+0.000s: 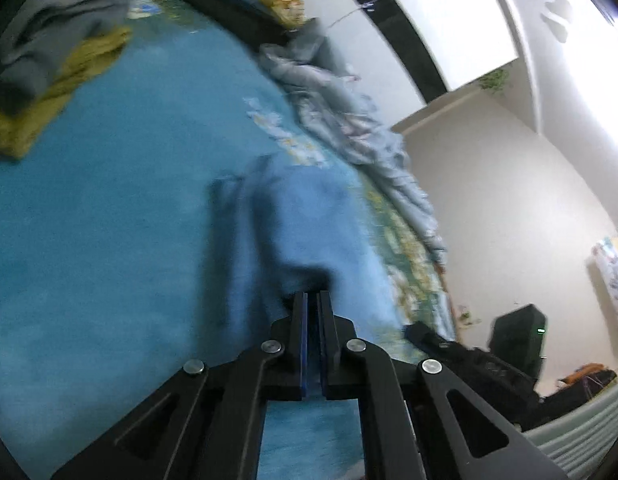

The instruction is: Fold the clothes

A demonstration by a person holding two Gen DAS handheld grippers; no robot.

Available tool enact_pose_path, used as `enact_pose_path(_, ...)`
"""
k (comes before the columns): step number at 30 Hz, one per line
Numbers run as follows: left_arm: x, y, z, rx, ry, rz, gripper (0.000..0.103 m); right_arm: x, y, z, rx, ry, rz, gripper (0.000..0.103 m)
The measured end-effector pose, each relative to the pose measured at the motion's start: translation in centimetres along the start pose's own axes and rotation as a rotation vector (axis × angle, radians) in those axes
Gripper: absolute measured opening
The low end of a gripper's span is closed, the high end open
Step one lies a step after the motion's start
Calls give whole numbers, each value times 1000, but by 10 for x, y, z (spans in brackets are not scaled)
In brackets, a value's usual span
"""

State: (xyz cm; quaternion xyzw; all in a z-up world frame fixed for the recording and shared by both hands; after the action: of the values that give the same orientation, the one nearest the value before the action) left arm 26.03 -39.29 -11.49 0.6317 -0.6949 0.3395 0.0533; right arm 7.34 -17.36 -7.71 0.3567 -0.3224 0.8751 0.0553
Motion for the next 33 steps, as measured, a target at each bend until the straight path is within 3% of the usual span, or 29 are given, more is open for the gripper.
enact_pose_path(5, 2, -7, 8, -44, -35, -1, 4, -13, 7, -7, 3, 30, 30, 18)
enact_pose_path(8, 7, -9, -5, -83, -4, -5, 6, -15, 7, -10, 1, 39, 27, 18)
enact_pose_path(10, 6, -2, -14, -88, 17, 16, 20, -14, 6, -11, 0, 46, 24, 18)
enact_pose_path(11, 5, 2, -17, -86, 22, 28, 35, -14, 5, -12, 1, 47, 23, 18)
enact_pose_path(12, 3, 8, -19, -86, 21, 41, 42, -13, 5, -11, 2, 46, 22, 18)
enact_pose_path(14, 0, 16, -22, -95, 11, 65, 42, -14, 4, -11, 3, 40, 21, 18)
enact_pose_path(18, -5, 24, -25, -89, 26, 61, 37, -14, 2, -10, 1, 34, 26, 18)
enact_pose_path(19, -5, 25, -26, -91, 26, 55, 27, -14, 2, -10, 1, 34, 27, 18)
enact_pose_path(20, -6, 25, -26, -93, 23, 50, 0, -15, 2, -10, 1, 34, 28, 18)
enact_pose_path(26, -1, 9, -9, -108, -67, 5, 2, -20, 5, -10, 8, 39, 44, 18)
enact_pose_path(28, -2, 2, 1, -54, -29, -5, 2, -22, 6, -10, 11, 37, 50, 18)
enact_pose_path(33, -17, 8, 28, 18, -68, 43, 3, -29, 10, -13, 14, 45, 67, 18)
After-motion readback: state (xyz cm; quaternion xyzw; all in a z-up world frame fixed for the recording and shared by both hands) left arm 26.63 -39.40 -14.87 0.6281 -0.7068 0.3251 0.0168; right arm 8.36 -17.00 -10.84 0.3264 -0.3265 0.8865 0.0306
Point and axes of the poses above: each gripper's, at about its wrist camera, not at the fingertips, and y roughly the way its jaws point, z to its left, x to its top, the point moved 3 cm from there along y, roughly the way its jaws point, and after that the axes turned 14 degrees about -z, right-handed, at the moved point
